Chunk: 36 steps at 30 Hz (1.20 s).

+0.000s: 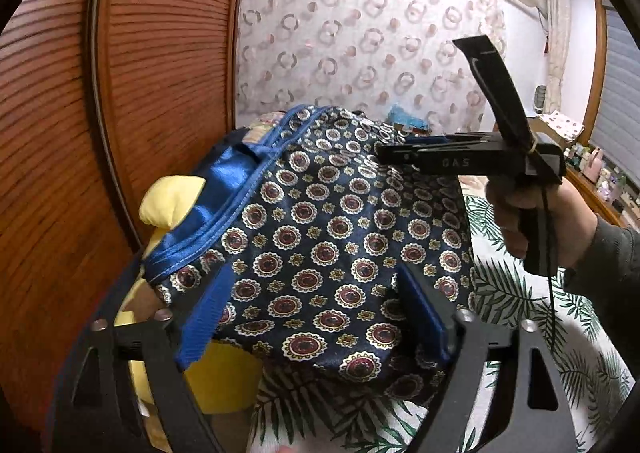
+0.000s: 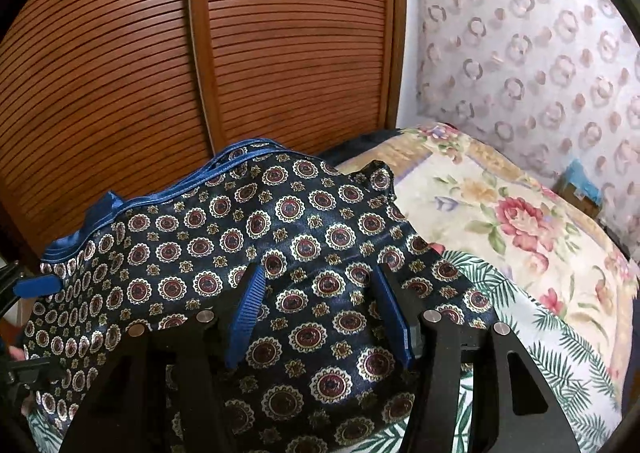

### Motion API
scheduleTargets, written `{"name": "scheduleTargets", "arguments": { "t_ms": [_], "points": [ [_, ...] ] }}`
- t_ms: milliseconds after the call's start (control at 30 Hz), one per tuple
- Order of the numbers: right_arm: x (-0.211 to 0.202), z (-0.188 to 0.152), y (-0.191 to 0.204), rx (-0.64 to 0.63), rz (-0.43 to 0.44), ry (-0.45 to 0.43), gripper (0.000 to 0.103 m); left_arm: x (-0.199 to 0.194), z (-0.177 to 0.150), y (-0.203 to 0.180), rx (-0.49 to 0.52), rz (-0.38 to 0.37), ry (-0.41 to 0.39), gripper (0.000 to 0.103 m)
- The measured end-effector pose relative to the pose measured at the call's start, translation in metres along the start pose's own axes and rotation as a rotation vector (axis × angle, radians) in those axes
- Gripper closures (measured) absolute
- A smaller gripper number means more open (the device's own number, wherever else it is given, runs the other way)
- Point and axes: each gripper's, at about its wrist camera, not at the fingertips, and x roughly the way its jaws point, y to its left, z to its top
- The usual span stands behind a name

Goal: Fold small clothes

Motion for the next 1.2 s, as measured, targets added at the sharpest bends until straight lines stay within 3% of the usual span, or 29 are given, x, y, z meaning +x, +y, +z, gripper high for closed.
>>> {"name": "scheduleTargets", "arguments": {
  "t_ms": [333, 767, 933, 1100, 1200],
  "points": [
    [-0.04, -0.024, 0.022, 0.03, -0.023, -0.053, 0.045, -0.049, 0.008, -0.022, 0.076, 0.033, -0.084, 0.008],
    [-0.163, -0.085, 0.056, 0.102, -0.103, -0.14, 0.045, -0.1, -0.002, -0.069, 0.14, -0.036, -0.125, 0.008],
    [-0.215, -0.119, 0.077, 0.13, -0.143, -0.173, 0.037, -0.113, -0.007, -0.088, 0.157, -0.064, -0.137, 0.008],
    [-0.261, -0.15, 0.094, 0.162, -0.19, -0.206, 0.022, -0.121, -0.014, -0.106, 0.162, -0.097, -0.139, 0.008],
    [-0.289, -0.171, 0.106, 0.188, -0.218, -0.227, 0.021, -0.127, -0.018, -0.121, 0.167, -0.115, -0.136, 0.008]
  ]
}}
